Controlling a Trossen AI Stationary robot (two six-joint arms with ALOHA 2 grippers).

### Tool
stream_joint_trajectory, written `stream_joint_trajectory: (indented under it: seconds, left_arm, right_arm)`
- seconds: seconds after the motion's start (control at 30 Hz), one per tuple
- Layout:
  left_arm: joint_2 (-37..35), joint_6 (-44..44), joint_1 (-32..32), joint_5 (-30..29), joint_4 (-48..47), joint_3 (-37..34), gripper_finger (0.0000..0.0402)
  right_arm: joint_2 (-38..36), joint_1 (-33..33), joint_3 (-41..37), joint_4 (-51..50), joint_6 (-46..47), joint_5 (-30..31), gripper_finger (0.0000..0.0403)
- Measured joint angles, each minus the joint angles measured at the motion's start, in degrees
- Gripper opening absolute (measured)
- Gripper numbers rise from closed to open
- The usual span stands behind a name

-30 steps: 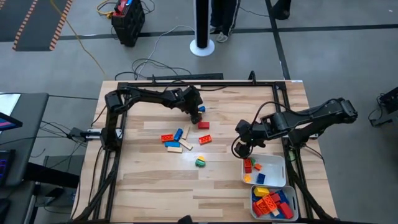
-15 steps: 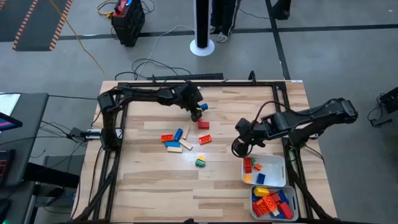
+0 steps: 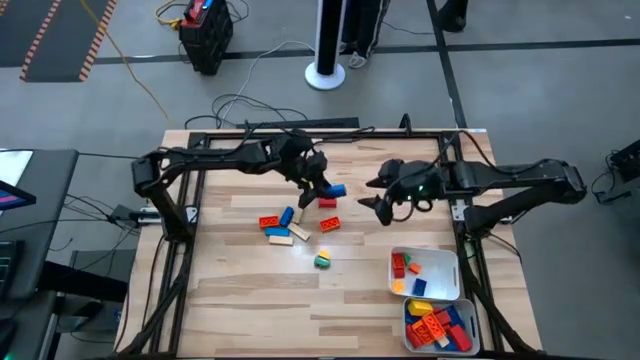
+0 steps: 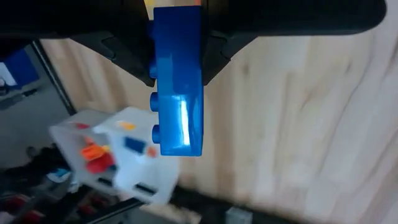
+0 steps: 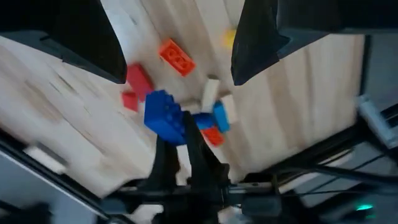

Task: Sort blocks by size
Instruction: Put the big blue game piece into the gray bin

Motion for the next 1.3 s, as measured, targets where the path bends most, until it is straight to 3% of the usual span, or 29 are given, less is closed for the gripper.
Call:
stream_joint_trajectory:
  seconds: [0.2, 0.4, 0.9, 1.13, 1.3]
  left_arm:
    - [-1.69, -2.46, -3.82, 0.06, 5.89, 0.0, 0.0081]
    - [-1.63, -5.41, -5.52, -2.6, 7.78, 0.0, 0.0081]
    - [-1.59, -8.55, -6.04, -3.28, 13.98, 0.0, 0.0081]
    - [-1.59, -5.81, -6.02, -2.42, 16.56, 0.0, 0.0081]
    - [-1.59, -4.85, -6.04, -0.84, 16.73, 0.0, 0.0081]
  right_arm:
    - [0.92, -3.54, 0.0, 5.88, -6.03, -8.74, 0.0313]
    - [2.03, -3.35, 0.01, 9.65, -11.53, -9.01, 0.0313]
    - [3.32, -3.37, 0.0, 8.72, -11.67, -8.49, 0.031]
    - [3.38, -3.33, 0.0, 8.86, -8.47, -8.46, 0.0267]
    - [3.38, -3.33, 0.0, 8.91, -6.46, -8.25, 0.0201]
